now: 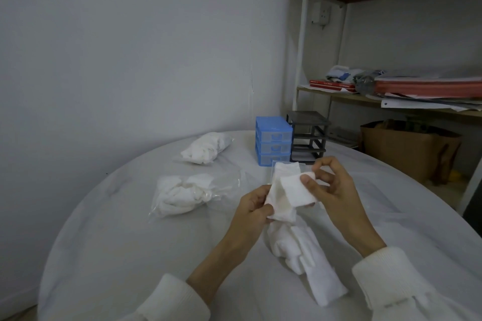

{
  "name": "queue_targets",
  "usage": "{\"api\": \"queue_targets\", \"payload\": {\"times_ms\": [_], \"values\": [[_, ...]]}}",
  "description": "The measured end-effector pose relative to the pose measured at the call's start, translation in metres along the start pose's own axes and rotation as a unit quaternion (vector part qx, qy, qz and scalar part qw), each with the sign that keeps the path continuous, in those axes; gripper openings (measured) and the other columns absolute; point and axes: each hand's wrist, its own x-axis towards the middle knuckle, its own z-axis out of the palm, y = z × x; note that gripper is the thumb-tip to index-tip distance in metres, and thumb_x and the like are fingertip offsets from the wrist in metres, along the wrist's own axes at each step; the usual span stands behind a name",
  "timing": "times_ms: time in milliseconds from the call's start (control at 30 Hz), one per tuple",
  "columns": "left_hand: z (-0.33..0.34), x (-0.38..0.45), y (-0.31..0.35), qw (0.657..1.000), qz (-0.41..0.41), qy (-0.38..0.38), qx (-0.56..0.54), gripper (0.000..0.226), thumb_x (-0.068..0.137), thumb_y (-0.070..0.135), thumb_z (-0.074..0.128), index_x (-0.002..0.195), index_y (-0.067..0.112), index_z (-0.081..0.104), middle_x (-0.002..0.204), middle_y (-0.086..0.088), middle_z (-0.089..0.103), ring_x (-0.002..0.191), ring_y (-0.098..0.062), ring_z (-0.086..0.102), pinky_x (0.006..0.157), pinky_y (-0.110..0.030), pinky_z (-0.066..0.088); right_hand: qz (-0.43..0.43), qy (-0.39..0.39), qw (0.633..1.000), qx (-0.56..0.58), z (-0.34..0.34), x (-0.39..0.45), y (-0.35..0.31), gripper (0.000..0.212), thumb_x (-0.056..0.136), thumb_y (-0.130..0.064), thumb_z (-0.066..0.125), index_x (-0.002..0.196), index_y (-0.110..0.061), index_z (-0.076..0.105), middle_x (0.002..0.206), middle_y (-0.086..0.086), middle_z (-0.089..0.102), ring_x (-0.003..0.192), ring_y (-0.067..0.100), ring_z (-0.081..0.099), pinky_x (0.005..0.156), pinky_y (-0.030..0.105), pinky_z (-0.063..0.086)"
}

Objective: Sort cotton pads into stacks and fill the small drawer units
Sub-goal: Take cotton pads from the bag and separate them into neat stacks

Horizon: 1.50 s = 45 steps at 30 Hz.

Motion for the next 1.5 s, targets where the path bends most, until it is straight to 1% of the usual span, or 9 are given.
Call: {"api": "queue_targets", "payload": {"times_ms": [100,300,467,667,800,933,1100,1267,1500], "values": [[0.001,-0.002,0.001,1.000,0.005,-0.005,0.002,0.045,0.085,-0.018,0.039,0.102,0.016,0.063,0.087,0.007,0.071,0.083,-0.006,0.067,0.068,-0.019,0.052,0.006,-0.041,0.999,-0.003,0.003,-0.002,0.000,0.021,0.076,0.002,0.068,0.082,-0.008,0.050,0.074,0.006,0.063,0.061,0.016,0.067,0.038,0.020,0.044],[0.002,-0.003,0.003,1.000,0.001,-0.004,0.010,0.053,0.089,-0.010,0.042,0.124,0.028,0.050,0.091,0.005,0.071,0.077,-0.004,0.064,0.069,-0.018,0.051,-0.002,-0.092,0.995,-0.040,0.003,-0.003,0.001,0.040,0.060,-0.019,0.076,0.094,-0.011,0.057,0.070,0.011,0.068,0.064,0.020,0.058,0.059,0.023,0.048],[0.002,-0.003,0.005,0.999,-0.005,-0.025,0.028,0.055,0.089,-0.010,0.038,0.131,0.025,0.046,0.090,0.004,0.072,0.076,-0.002,0.064,0.067,-0.016,0.049,-0.028,-0.103,0.991,-0.078,0.001,-0.004,-0.002,0.036,0.065,-0.005,0.079,0.094,-0.012,0.059,0.067,0.005,0.070,0.057,0.006,0.052,0.059,0.009,0.041],[0.004,-0.005,0.008,0.997,0.018,-0.034,0.073,0.052,0.093,-0.005,0.032,0.130,0.031,0.044,0.074,0.009,0.070,0.071,0.003,0.063,0.065,-0.011,0.046,-0.046,-0.113,0.984,-0.132,-0.003,-0.005,-0.005,0.041,0.061,-0.013,0.083,0.094,-0.023,0.061,0.070,0.004,0.070,0.060,0.009,0.053,0.063,0.016,0.042],[0.003,-0.004,0.009,0.996,0.017,-0.039,0.076,0.052,0.093,-0.003,0.031,0.127,0.032,0.048,0.100,-0.004,0.068,0.085,-0.004,0.064,0.068,-0.013,0.047,-0.066,-0.104,0.982,-0.144,-0.001,-0.005,-0.006,0.044,0.062,-0.008,0.084,0.095,-0.024,0.060,0.074,0.003,0.068,0.060,0.008,0.053,0.063,0.015,0.043],[0.004,-0.001,0.008,0.997,0.014,-0.040,0.058,0.048,0.091,0.000,0.038,0.113,0.040,0.055,0.106,0.003,0.065,0.086,0.000,0.063,0.069,-0.014,0.048,-0.091,-0.086,0.978,-0.166,0.001,-0.004,-0.002,0.042,0.063,-0.011,0.083,0.095,-0.023,0.060,0.076,-0.002,0.066,0.060,0.005,0.052,0.063,0.014,0.043],[0.004,-0.005,0.004,0.996,0.033,-0.068,0.043,0.060,0.069,0.006,0.044,0.126,0.023,0.048,0.087,-0.002,0.071,0.085,-0.013,0.064,0.073,-0.020,0.049,-0.141,-0.050,0.964,-0.221,0.003,-0.004,0.003,0.033,0.069,-0.011,0.080,0.091,-0.024,0.060,0.074,-0.007,0.059,0.064,0.005,0.051,0.064,0.006,0.038],[0.006,-0.003,0.004,0.998,0.032,-0.038,0.025,0.055,0.080,-0.016,0.041,0.124,0.016,0.044,0.082,0.001,0.070,0.075,-0.005,0.063,0.065,-0.017,0.049,-0.111,-0.047,0.962,-0.244,0.005,-0.001,0.015,0.018,0.079,-0.015,0.072,0.086,-0.026,0.059,0.089,-0.007,0.061,0.081,0.005,0.054,0.066,0.009,0.040],[0.004,0.000,0.005,1.000,0.005,0.024,-0.012,0.051,0.079,-0.015,0.042,0.117,0.018,0.051,0.075,0.001,0.067,0.067,-0.005,0.061,0.065,-0.020,0.049,-0.103,-0.041,0.969,-0.219,0.005,-0.001,0.012,0.012,0.083,-0.012,0.068,0.084,-0.024,0.067,0.087,-0.008,0.066,0.083,0.003,0.058,0.071,0.012,0.043]]}}
